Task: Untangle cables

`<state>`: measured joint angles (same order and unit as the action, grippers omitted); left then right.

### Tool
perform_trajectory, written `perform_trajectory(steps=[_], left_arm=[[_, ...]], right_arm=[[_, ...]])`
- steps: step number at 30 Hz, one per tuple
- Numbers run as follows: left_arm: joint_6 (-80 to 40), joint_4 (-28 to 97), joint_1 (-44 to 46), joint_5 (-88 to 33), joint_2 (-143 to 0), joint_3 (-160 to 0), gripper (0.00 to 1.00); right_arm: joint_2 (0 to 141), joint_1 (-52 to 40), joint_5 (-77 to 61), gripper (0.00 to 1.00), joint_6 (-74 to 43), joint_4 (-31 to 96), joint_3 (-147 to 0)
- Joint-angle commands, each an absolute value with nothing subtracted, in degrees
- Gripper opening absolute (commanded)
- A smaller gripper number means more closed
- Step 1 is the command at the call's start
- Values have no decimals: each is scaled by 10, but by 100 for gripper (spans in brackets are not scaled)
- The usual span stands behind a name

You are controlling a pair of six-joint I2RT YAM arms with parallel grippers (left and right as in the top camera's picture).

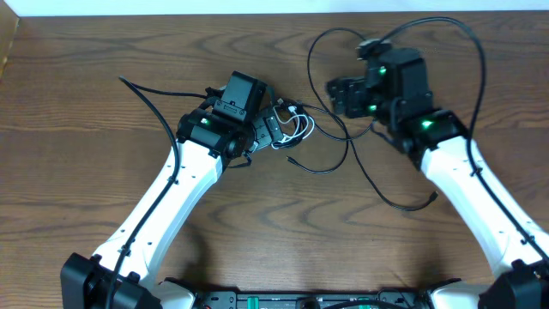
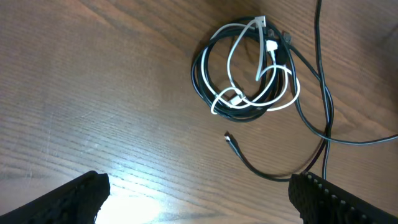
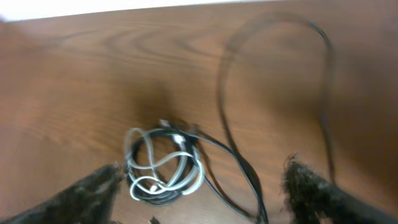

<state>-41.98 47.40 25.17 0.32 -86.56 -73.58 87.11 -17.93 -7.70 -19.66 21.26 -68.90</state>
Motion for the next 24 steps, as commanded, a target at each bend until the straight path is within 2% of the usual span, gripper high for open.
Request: perform_trajectory(steps=[1, 6, 9, 13, 17, 24], left_arm=[[-413, 475, 251, 4, -861, -729, 98], [-413, 449, 251, 0, -861, -729, 98], [-410, 400, 251, -69, -862, -729, 99], [-394, 355, 250, -140, -874, -736, 96], [-413, 353, 243, -132, -908, -764, 96], [-436, 269, 243, -81, -990, -764, 96]], right_arm=[[873, -145, -70, 99, -248, 246, -694], [873, -122, -69, 99, -248, 309, -694], [873, -120, -62, 99, -248, 338, -694], [873, -120, -46, 99, -248, 352, -694], [873, -120, -47, 99, -249, 353, -694], [873, -120, -49, 99, -248, 373, -694]])
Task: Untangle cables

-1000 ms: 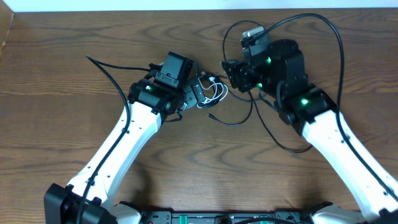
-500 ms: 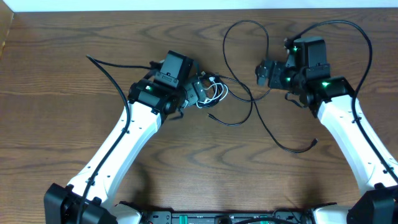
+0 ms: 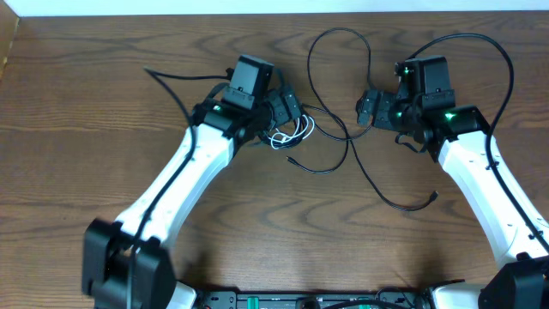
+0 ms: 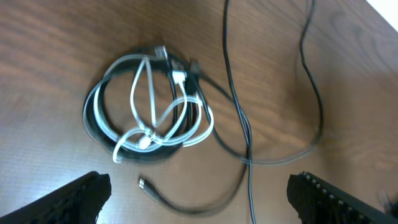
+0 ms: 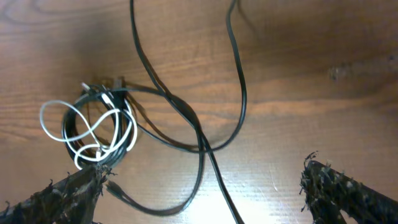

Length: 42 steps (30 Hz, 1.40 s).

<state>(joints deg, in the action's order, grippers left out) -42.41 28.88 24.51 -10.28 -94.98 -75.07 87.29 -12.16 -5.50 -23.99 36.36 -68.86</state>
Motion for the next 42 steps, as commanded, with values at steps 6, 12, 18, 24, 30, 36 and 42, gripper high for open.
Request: perform_trajectory(steps=[6, 12, 18, 24, 30, 36, 42], left_arm=[[-436, 231, 243, -79, -1071, -764, 90], [-451, 200, 243, -85, -1104, -764, 70], [-452, 171, 243, -82, -1105, -764, 49], [-451, 170, 243, -79, -1117, -763, 39], [-451, 170, 243, -89, -1120, -764, 8], [-451, 127, 241, -232, -1089, -764, 7], [-483, 71, 244, -328, -997, -764, 7]], right_arm=[[873, -121, -49, 99, -248, 391, -694], [873, -121, -49, 99, -248, 390, -694], [873, -121, -49, 99, -248, 390, -694], [873, -121, -49, 99, -248, 390, -694], [873, -121, -49, 99, -248, 391, -694], [873, -121, -49, 99, -248, 393, -693], [873, -121, -49, 99, -248, 393, -693]])
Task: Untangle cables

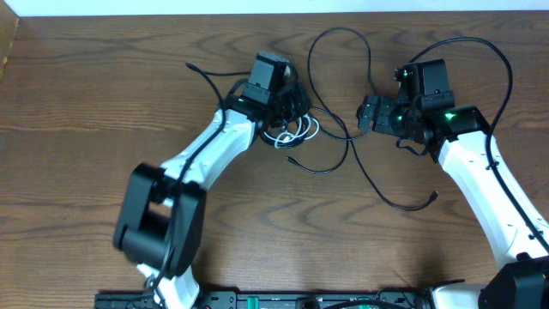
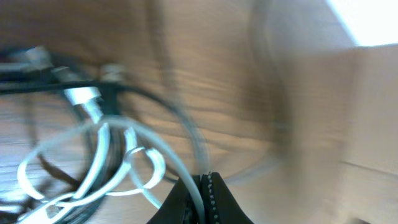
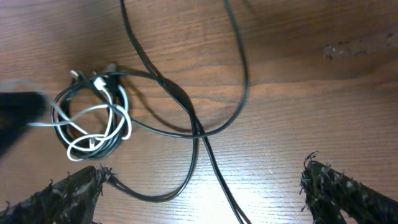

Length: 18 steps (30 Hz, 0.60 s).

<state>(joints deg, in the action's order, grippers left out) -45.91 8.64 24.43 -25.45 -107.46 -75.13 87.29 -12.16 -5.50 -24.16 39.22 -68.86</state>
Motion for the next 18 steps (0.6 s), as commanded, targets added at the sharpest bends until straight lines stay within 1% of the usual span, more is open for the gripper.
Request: perform_trajectory(steps=[1, 6, 10, 16, 18], left_arm=[[-488, 71, 245, -328, -983, -764, 8], [-497, 66, 246, -328, -910, -764, 7], [-501, 52, 246, -328, -864, -764, 7], [-504, 55, 249, -328, -850, -764, 8], [-528, 57, 251, -331, -850, -764, 7]], right_arm=[[873, -121, -49, 99, -248, 393, -693], [873, -121, -58, 99, -248, 395, -693], [873, -121, -112, 99, -248, 393, -693], [873, -121, -194, 99, -248, 368, -693], [873, -121, -229, 99, -248, 359, -693]])
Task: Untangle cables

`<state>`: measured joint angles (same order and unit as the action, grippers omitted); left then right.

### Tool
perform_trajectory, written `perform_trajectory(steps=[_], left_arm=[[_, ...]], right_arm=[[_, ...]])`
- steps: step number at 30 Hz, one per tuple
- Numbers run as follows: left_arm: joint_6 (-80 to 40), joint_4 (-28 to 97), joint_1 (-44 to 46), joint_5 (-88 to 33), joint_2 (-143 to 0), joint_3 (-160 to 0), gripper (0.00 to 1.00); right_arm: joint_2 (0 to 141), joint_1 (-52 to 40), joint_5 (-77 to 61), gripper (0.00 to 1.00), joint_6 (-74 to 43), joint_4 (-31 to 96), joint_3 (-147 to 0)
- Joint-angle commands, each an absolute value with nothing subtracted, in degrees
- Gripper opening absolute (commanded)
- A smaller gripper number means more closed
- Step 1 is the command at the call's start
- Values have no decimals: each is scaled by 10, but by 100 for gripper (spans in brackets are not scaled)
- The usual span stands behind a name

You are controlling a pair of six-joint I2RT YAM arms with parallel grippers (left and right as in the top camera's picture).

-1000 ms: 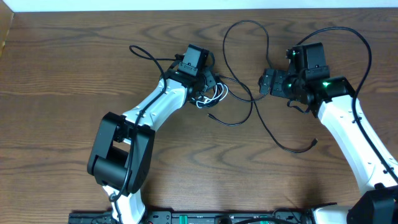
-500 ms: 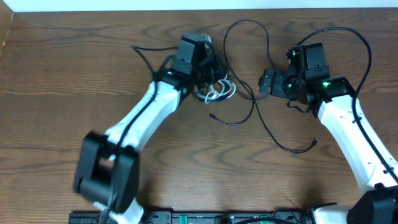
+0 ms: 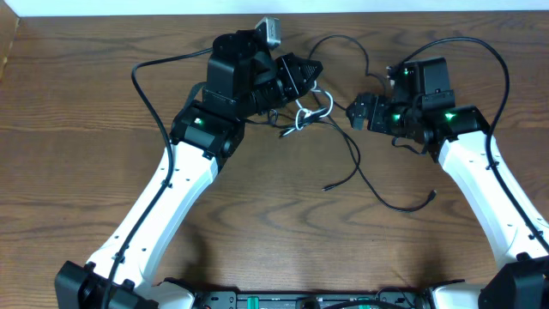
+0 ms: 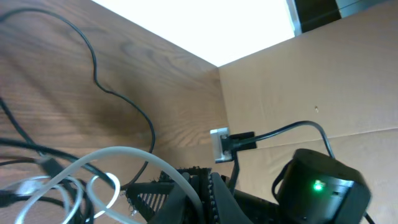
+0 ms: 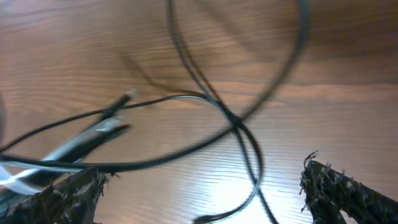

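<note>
My left gripper (image 3: 310, 70) is raised over the far middle of the table and shut on a loop of the white cable (image 3: 310, 110). The white cable (image 4: 118, 151) runs into the closed jaws of the left gripper (image 4: 205, 186). The white and black tangle hangs just below it. A long black cable (image 3: 369, 176) trails from the tangle across the table, and in the right wrist view the black cable (image 5: 239, 124) crosses itself on the wood. My right gripper (image 3: 356, 112) sits open to the right of the tangle; the right gripper (image 5: 199, 199) holds nothing.
The wooden table (image 3: 86, 172) ends at a white wall along the far edge. A cardboard wall (image 4: 298, 74) shows in the left wrist view. The left arm's own black lead (image 3: 154, 64) loops out at the far left.
My left gripper, shut on the white cable down at the bundle, now stands higher with the bundle lifted. The black cable's loose end lies further right and nearer. The right gripper sits slightly further left.
Both grippers were open, the left one over the coiled bundle lying on the table. The left then looked down on it from further back while the right sat lower. Then the left was shut on the white cable, and now holds the bundle raised.
</note>
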<state>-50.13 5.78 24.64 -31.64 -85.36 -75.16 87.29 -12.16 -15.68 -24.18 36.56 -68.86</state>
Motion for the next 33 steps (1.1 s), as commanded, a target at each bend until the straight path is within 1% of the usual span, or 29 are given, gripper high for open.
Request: perform_trajectory(steps=[1, 13, 16, 21, 25, 28, 30, 33], left_arm=[[-543, 54, 251, -335, -849, -764, 7], [-618, 37, 251, -367, -849, -764, 7], [-618, 38, 251, -367, -849, -764, 7], [-621, 37, 250, -367, -849, -764, 8], [-672, 38, 250, -368, -849, -764, 7], [-689, 38, 250, -369, -849, -764, 8], [-689, 40, 250, -369, -849, -764, 7], [-689, 48, 250, -369, -849, -764, 8]], right_arm=[[873, -121, -237, 99, -248, 357, -693], [873, -121, -242, 99, -240, 348, -693], [873, -124, -246, 99, -199, 357, -693], [873, -132, -225, 99, -73, 398, -693], [873, -132, -207, 99, 4, 402, -691], [874, -133, -205, 99, 57, 398, -689], [874, -133, -191, 99, 79, 393, -689], [874, -133, -144, 99, 81, 373, -689]])
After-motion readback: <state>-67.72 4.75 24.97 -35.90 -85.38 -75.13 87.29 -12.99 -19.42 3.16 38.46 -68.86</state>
